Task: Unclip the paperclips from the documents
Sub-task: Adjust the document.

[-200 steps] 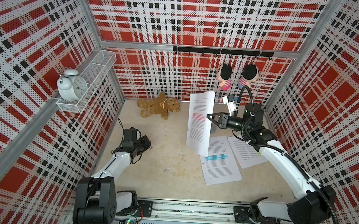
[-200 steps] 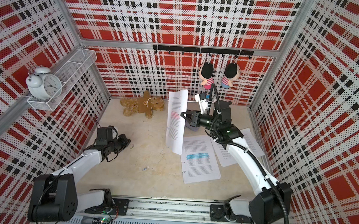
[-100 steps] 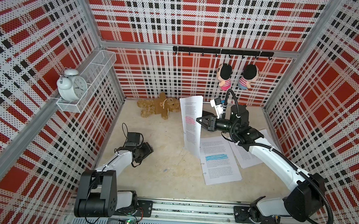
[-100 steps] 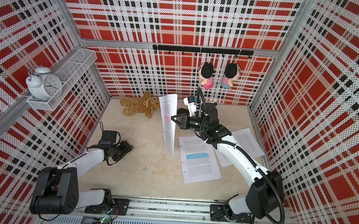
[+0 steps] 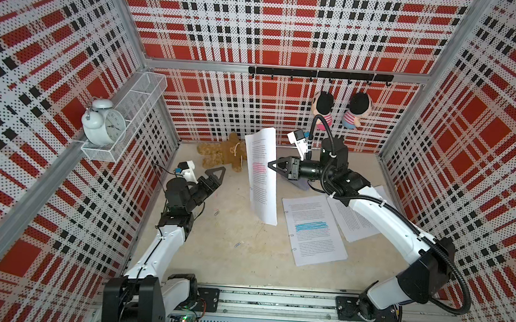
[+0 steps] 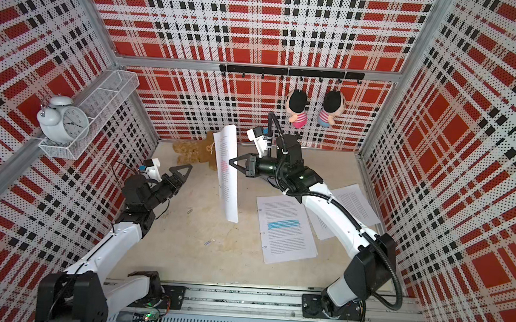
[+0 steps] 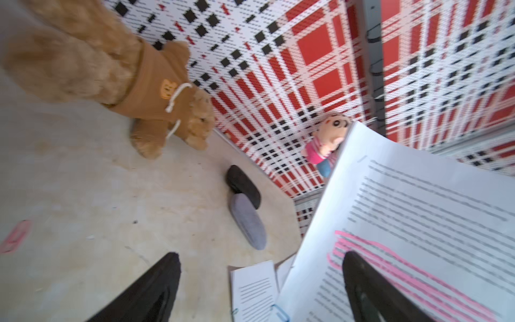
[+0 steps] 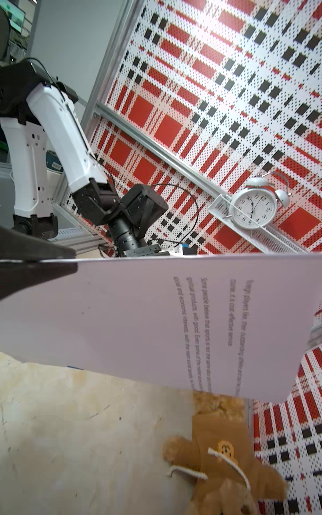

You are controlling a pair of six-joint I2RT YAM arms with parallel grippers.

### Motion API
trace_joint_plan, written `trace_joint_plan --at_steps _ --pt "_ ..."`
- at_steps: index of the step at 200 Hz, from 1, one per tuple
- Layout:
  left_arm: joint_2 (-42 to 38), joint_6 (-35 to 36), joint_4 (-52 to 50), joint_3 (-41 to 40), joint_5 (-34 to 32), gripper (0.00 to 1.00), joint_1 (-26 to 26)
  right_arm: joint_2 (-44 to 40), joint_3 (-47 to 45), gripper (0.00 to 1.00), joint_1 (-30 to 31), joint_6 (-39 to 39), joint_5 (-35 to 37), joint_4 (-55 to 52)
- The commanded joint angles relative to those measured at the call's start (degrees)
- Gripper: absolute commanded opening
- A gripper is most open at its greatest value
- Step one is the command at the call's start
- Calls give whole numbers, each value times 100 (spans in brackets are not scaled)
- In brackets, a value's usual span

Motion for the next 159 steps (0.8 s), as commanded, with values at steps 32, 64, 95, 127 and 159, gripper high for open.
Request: trace_joint_plan --at_steps 32,64,95,127,159 --pt "830 -2050 4086 24 1139 96 110 445 902 0 301 510 -656 95" --pt "1417 -2603 5061 274 1575 100 93 569 1165 0 317 857 -933 316" --pt "1627 -2470 5058 343 1629 98 124 646 1403 0 326 1001 -1059 341" --pt "1757 -2452 5054 501 1719 98 55 690 1501 0 343 1156 -1140 487" --pt "1863 -2641 5201 625 1988 97 -169 845 1616 0 337 1284 -1289 687"
